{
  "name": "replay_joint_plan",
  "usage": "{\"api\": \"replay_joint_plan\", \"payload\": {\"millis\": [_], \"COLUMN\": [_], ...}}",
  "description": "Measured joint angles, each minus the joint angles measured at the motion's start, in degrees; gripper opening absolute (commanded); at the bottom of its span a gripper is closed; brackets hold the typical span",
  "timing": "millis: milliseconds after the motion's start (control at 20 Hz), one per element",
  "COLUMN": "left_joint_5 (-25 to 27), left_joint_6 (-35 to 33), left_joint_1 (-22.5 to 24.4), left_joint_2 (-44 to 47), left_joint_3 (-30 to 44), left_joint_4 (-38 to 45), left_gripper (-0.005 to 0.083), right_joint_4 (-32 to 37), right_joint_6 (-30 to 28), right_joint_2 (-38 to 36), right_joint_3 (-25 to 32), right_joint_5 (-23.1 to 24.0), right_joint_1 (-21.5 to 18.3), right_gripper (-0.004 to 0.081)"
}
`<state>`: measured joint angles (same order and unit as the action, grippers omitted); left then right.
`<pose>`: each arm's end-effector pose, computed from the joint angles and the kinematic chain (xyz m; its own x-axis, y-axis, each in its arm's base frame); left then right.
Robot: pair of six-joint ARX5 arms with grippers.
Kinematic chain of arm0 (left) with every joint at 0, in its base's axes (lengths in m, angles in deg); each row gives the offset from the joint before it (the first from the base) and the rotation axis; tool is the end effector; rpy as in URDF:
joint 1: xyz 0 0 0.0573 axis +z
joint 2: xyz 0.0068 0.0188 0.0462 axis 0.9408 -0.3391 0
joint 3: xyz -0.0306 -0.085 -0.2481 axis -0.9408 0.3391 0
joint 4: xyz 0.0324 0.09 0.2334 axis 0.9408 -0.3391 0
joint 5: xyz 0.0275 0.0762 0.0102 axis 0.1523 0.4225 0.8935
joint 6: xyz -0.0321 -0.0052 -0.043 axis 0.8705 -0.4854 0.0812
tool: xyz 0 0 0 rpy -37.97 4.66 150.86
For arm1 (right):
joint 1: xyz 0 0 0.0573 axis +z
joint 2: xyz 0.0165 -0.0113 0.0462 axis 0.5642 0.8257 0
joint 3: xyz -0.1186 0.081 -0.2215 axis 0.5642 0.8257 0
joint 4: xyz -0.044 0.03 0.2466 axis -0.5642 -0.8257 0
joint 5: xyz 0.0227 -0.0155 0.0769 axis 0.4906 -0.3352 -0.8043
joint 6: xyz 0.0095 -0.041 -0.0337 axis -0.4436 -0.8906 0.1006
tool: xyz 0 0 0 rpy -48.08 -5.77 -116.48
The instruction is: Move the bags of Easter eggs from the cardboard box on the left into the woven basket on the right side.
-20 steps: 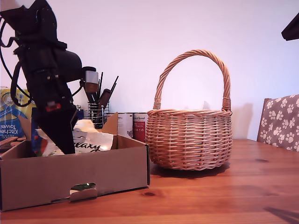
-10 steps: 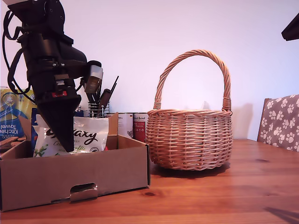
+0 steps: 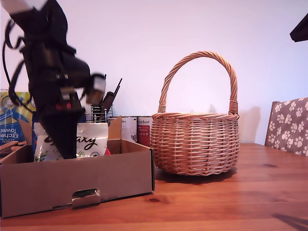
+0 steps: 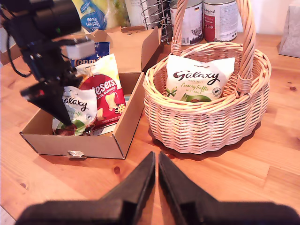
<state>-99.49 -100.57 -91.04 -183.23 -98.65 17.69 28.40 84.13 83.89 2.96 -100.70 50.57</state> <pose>0.3325 -0.1373 0.1781 -0.1760 -0.2972 -0.9385 0.8059 0.5039 -0.3107 0.1084 0.0419 0.2539 0.7365 0.5782 -0.3510 -0.5729 0.8091 0.1307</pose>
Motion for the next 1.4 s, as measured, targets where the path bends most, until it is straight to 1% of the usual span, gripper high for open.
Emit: {"api": "replay_joint_plan", "payload": {"millis": [100,150,250,350,450,550,600,700,800,850,900,950,1050,1100,1150,1200,1300,1400], "left_joint_5": [0.15,0.11,0.04,0.04,0.13,-1.68,-3.91,-10.95,-17.42,-18.69,-18.88,-18.27,-15.3,-13.07,-10.58,-7.54,-1.86,1.18], "left_joint_6": [0.0,0.0,0.02,0.02,0.02,0.63,2.03,5.35,10.32,12.22,16.72,20.41,27.08,27.96,32.11,34.38,38.16,40.61], "left_joint_1": [-0.39,-0.44,-0.44,-0.44,-0.44,-0.42,-0.42,-0.55,-1.33,-2.21,-3.37,-4.74,-7.87,-9.55,-11.13,-12.39,-14.82,-16.15], "left_joint_2": [-0.55,-0.52,-0.52,-0.52,-0.5,-0.46,-0.22,0.94,2.67,3.3,3.39,3.34,3.08,3.06,3.04,2.93,1.92,-0.68], "left_joint_3": [0.24,0.24,0.15,-1.49,-5.51,-12.07,-15.41,-20.06,-22.08,-22.4,-22.4,-22.34,-22.18,-22.16,-22.16,-22.16,-22.21,-22.25], "left_joint_4": [0.44,0.42,-0.07,-2.6,-5.68,-7.76,-7.67,-6.08,-0.94,2.89,7.04,11.13,19.19,23.23,26.73,29.75,33.62,35.93], "left_gripper": [0.0017,-0.0026,-0.0024,-0.0023,-0.0024,-0.0024,-0.0023,-0.0023,-0.0023,-0.0023,-0.0023,-0.0023,-0.0023,-0.0023,-0.0023,-0.0023,-0.0023,-0.0023], "right_joint_4": [0.0,0.0,0.0,0.0,0.0,0.0,0.0,-0.02,-0.02,0.0,-0.02,0.0,0.0,0.0,0.0,0.0,0.0,0.0], "right_joint_6": [0.0,0.0,0.0,0.0,0.0,0.0,0.0,0.0,0.0,0.0,0.0,0.0,0.0,0.0,0.0,0.0,0.0,0.0], "right_joint_2": [0.0,0.0,0.0,0.02,0.02,0.02,0.02,0.02,0.0,0.0,0.02,0.0,0.02,0.02,0.02,0.02,0.02,0.02], "right_joint_3": [0.0,0.0,0.0,0.0,0.0,0.0,0.02,0.02,0.02,0.02,0.0,0.0,0.0,0.02,0.02,0.02,0.0,0.0], "right_joint_5": [0.0,0.0,0.0,0.0,0.0,0.0,0.0,0.0,0.0,0.0,0.0,0.0,0.0,0.02,0.02,0.24,0.42,0.77], "right_joint_1": [0.0,0.0,0.0,0.0,0.0,0.0,0.0,0.0,0.0,0.0,0.0,0.0,0.0,0.0,0.0,0.0,0.0,0.0], "right_gripper": [-0.0013,-0.0013,-0.0013,-0.0013,-0.0013,-0.0013,-0.0013,-0.0013,-0.0013,-0.0013,-0.0013,-0.0013,-0.0013,-0.0013,-0.0013,-0.0013,-0.0013,-0.0013]}}
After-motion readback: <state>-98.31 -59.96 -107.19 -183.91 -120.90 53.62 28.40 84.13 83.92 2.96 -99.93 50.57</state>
